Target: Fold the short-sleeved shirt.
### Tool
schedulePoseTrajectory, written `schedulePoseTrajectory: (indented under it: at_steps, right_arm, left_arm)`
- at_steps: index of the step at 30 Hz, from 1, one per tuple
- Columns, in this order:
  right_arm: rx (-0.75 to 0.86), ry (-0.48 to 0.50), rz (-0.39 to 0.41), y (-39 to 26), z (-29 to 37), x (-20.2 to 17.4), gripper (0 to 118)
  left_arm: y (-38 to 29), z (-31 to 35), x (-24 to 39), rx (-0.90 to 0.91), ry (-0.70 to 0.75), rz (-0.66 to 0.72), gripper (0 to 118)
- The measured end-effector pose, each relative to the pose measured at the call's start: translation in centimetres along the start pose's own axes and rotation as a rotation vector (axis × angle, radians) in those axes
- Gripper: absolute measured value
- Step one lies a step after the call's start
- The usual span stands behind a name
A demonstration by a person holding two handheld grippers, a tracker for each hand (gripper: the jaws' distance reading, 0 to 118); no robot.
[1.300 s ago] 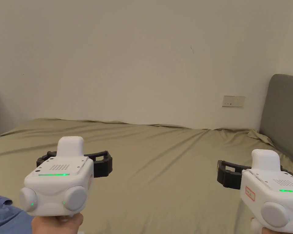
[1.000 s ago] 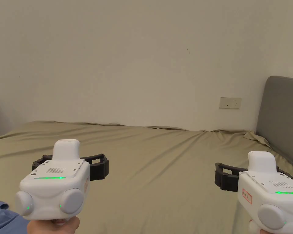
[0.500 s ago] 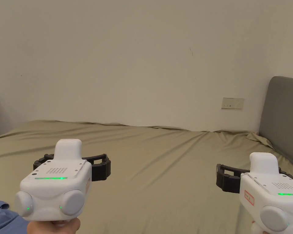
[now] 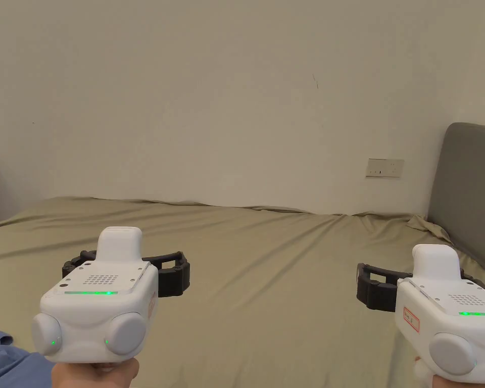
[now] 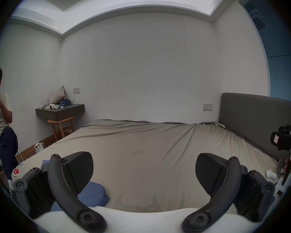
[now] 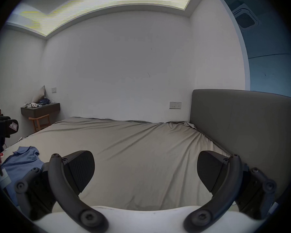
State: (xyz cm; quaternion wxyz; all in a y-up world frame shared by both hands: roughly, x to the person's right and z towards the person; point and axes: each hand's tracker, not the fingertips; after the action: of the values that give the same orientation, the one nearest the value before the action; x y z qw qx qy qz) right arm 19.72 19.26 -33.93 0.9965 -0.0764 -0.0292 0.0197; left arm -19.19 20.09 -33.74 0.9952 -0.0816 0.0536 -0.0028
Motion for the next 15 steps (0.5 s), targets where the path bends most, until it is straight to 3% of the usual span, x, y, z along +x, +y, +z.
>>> schedulePoseTrajectory:
  at_steps: [15]
  right_arm:
    - [0.002, -0.009, -0.043, 0.12, 0.65, 0.82, 118]
  left_arm:
    - [0.82, 0.4, 1.0, 0.048, 0.003, -0.05, 118]
